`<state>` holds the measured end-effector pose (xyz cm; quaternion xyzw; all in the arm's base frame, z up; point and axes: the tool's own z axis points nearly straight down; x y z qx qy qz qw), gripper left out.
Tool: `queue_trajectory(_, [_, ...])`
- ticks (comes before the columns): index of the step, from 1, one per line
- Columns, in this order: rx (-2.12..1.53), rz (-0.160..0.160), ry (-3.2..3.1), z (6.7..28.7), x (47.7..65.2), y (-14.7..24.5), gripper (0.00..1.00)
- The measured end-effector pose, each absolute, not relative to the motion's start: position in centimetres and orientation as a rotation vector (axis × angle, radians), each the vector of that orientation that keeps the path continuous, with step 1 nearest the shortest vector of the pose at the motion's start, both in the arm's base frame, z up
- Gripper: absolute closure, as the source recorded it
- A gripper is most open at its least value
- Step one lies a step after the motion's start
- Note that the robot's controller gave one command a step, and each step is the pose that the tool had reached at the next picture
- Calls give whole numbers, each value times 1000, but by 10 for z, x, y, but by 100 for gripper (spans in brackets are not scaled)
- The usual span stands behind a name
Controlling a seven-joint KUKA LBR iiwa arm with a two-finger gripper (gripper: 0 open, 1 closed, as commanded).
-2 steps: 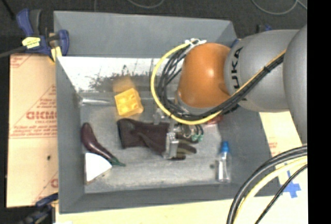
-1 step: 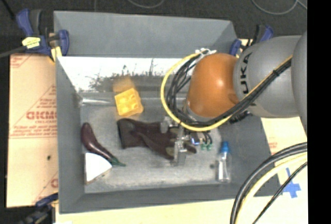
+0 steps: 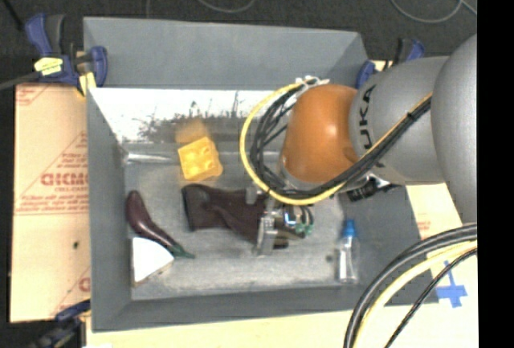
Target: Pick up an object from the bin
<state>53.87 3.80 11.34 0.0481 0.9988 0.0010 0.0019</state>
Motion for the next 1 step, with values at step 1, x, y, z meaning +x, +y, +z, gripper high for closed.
queue_trajectory(1, [290, 1, 3128, 90, 538, 32, 0])
